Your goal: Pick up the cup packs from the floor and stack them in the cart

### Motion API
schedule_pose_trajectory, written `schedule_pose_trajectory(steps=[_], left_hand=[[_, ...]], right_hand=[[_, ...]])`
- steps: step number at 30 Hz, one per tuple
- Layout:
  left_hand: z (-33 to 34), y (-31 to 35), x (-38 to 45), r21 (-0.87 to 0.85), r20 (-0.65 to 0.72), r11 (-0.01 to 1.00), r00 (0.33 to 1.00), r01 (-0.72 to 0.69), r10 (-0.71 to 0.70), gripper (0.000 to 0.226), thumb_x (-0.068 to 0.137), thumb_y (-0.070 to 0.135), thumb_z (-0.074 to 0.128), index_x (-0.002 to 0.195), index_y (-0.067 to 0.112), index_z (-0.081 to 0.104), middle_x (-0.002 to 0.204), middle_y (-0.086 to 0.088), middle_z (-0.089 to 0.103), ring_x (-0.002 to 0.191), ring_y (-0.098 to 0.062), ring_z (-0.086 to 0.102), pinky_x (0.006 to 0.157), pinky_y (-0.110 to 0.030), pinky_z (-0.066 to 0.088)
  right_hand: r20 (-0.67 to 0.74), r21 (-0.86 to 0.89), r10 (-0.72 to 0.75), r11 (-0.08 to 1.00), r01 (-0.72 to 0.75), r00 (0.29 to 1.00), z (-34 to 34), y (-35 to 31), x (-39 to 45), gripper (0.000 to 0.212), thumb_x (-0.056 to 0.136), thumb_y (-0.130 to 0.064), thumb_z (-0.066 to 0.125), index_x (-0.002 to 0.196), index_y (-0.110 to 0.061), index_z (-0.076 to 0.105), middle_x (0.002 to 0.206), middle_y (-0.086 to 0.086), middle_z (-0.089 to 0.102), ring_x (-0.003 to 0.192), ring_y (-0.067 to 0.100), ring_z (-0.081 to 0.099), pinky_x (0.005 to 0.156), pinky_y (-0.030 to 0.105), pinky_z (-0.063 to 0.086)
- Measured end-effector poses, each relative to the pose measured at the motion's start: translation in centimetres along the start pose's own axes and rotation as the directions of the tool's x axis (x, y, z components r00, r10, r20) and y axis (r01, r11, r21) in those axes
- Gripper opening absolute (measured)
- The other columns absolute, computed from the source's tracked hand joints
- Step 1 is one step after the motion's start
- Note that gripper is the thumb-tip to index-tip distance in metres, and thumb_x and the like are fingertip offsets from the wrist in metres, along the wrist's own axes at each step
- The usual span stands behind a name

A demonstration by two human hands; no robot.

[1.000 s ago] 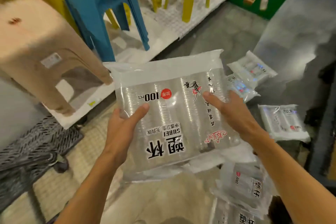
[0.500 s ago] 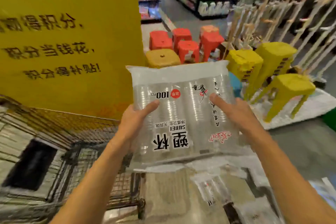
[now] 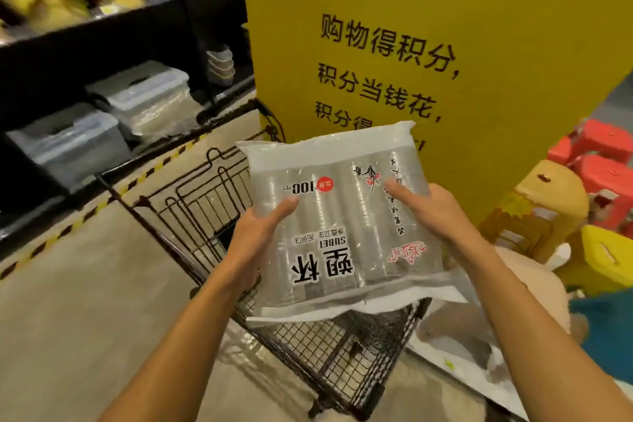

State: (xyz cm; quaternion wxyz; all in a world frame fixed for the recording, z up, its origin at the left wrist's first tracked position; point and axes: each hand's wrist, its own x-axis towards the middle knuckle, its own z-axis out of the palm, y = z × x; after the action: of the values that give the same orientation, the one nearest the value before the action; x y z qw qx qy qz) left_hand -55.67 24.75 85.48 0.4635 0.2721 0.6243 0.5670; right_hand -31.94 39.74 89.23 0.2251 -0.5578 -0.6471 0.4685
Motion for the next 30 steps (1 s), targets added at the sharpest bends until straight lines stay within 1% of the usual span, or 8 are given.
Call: schedule_pose_trajectory(steps=[3,7,9,14,17,22,26,30], left_hand=[[-1.4,-2.3,1.1,-0.062,-0.160,0.997,0.986,0.039,-0.049,0.022,0.091,0.046,0.070,0.107,0.040,0.056,0.109,0.016,0.063,0.095,-0.003,0.061,0.076,-0.028,0.050],[-1.4,-6.6,2.8,-0.094,-0.349,0.991,0.929,0.094,-0.121,0.085,0.081,0.063,0.073,0.149,0.020,0.044,0.146,0.005,0.050,0.128,-0.017,0.052,0.110,-0.047,0.043],[-0.9,-9.0,4.0,-0.127,-0.422,0.984,0.891,0.123,-0.166,0.098,0.069,0.073,0.077,0.148,0.022,0.045,0.143,0.005,0.054,0.126,-0.019,0.055,0.112,-0.050,0.042],[0.1,-15.9,7.8,-0.253,-0.518,0.929,0.774,0.269,-0.365,0.084,0.076,0.062,0.079,0.141,0.019,0.049,0.129,-0.002,0.059,0.119,-0.027,0.059,0.102,-0.044,0.048],[0.0,-20.6,10.7,-0.282,-0.523,0.902,0.735,0.328,-0.431,0.123,0.056,0.081,0.078,0.154,0.016,0.040,0.146,0.000,0.052,0.130,-0.029,0.054,0.105,-0.042,0.042],[-0.7,-29.1,15.5,-0.453,-0.563,0.787,0.549,0.420,-0.617,0.100,0.085,0.051,0.076,0.159,0.009,0.024,0.147,-0.001,0.044,0.141,-0.034,0.044,0.115,-0.046,0.036],[-1.1,-37.5,19.4,-0.472,-0.547,0.728,0.483,0.497,-0.684,0.150,0.041,0.094,0.073,0.162,0.025,0.020,0.163,-0.010,0.035,0.145,-0.039,0.038,0.117,-0.060,0.032],[-1.4,-40.7,22.5,-0.471,-0.631,0.733,0.394,0.490,-0.668,0.127,0.070,0.068,0.081,0.162,0.011,0.014,0.160,-0.020,0.037,0.144,-0.045,0.039,0.117,-0.057,0.034]], right_hand=[[0.174,-0.068,-0.039,0.996,0.051,0.984,3.8,0.1,5.4,0.056,0.078,-0.069,0.079,0.104,-0.019,0.080,0.093,-0.001,0.082,0.079,0.014,0.077,0.070,0.032,0.060],[0.353,-0.144,-0.044,0.984,0.101,0.935,7.9,2.2,11.9,0.073,0.063,-0.083,0.078,0.103,-0.022,0.081,0.090,-0.008,0.082,0.086,0.016,0.079,0.082,0.038,0.062],[0.394,-0.190,-0.019,0.977,0.102,0.919,9.7,4.2,14.9,0.085,0.056,-0.091,0.077,0.107,-0.023,0.078,0.094,-0.009,0.082,0.087,0.016,0.079,0.084,0.041,0.063],[0.502,-0.277,0.031,0.953,0.126,0.864,14.4,9.1,20.1,0.080,0.059,-0.086,0.077,0.109,-0.023,0.070,0.098,-0.005,0.078,0.086,0.016,0.075,0.073,0.035,0.060],[0.539,-0.350,0.068,0.925,0.149,0.840,18.2,12.9,22.9,0.065,0.068,-0.083,0.069,0.097,-0.025,0.070,0.084,-0.010,0.070,0.072,0.008,0.065,0.061,0.025,0.045],[0.529,-0.427,0.126,0.894,0.135,0.839,25.2,21.5,27.6,0.057,0.080,-0.073,0.074,0.064,-0.027,0.046,0.047,-0.015,0.051,0.038,-0.003,0.045,0.055,0.026,0.039],[0.504,-0.500,0.144,0.852,0.153,0.851,30.0,26.7,30.3,0.067,0.074,-0.080,0.067,0.088,-0.016,0.053,0.078,0.001,0.066,0.066,0.016,0.062,0.059,0.031,0.046],[0.463,-0.584,0.150,0.793,0.173,0.874,33.0,31.5,32.9,0.097,0.082,-0.082,0.062,0.135,-0.001,0.053,0.111,0.010,0.066,0.100,0.029,0.064,0.080,0.036,0.051]])
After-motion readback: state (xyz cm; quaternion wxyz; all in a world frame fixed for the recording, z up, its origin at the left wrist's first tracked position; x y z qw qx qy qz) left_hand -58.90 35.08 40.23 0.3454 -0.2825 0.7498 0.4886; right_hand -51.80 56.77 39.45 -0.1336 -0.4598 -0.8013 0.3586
